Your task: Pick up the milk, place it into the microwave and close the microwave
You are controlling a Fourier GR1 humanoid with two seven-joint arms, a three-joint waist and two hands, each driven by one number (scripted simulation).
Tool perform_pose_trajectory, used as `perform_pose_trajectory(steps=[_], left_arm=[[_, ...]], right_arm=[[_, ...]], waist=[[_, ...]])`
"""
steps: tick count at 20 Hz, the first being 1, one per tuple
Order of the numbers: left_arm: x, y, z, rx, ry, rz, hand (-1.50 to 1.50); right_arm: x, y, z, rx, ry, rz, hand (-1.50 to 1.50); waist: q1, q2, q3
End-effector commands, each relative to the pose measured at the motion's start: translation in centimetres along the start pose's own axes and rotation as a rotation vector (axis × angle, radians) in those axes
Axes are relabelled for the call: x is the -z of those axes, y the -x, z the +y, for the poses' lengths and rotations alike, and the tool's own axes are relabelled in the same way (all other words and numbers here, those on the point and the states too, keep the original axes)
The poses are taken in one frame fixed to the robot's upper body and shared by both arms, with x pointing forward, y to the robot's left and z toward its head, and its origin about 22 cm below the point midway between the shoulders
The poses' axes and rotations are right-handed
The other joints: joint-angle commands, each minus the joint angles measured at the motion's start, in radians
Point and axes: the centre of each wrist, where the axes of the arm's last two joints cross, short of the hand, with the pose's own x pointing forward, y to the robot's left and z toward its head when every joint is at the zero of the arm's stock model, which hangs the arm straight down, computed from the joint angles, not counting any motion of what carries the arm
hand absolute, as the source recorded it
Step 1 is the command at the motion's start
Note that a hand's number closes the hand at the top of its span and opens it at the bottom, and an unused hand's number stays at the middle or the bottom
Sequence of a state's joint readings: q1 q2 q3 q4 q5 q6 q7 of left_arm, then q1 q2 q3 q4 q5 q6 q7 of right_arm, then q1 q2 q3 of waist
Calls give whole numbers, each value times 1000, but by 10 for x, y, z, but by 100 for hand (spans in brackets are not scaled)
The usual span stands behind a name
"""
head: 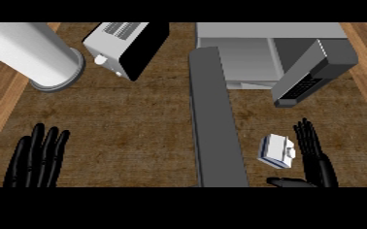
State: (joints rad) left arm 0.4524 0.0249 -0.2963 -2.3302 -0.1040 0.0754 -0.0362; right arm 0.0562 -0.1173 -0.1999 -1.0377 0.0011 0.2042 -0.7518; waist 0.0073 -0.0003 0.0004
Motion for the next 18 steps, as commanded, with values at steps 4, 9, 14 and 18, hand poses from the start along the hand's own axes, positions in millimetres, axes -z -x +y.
perform_pose_trajectory(steps=[4, 9, 14, 18], left_arm=[[7, 10, 0, 7, 2, 7, -150], [7, -5, -3, -2, 9, 1, -150], [8, 8, -5, -12, 9, -17, -150], [3, 5, 3, -6, 1, -13, -150]], right_arm=[[3, 35, -2, 15, 21, -2, -150], [-6, 53, -15, -11, -2, 2, -150], [9, 53, 6, -51, -151, -30, 150], [6, 48, -14, -139, -138, -131, 150]], waist=[[0, 1, 0], [5, 4, 2], [9, 4, 2], [6, 3, 2]])
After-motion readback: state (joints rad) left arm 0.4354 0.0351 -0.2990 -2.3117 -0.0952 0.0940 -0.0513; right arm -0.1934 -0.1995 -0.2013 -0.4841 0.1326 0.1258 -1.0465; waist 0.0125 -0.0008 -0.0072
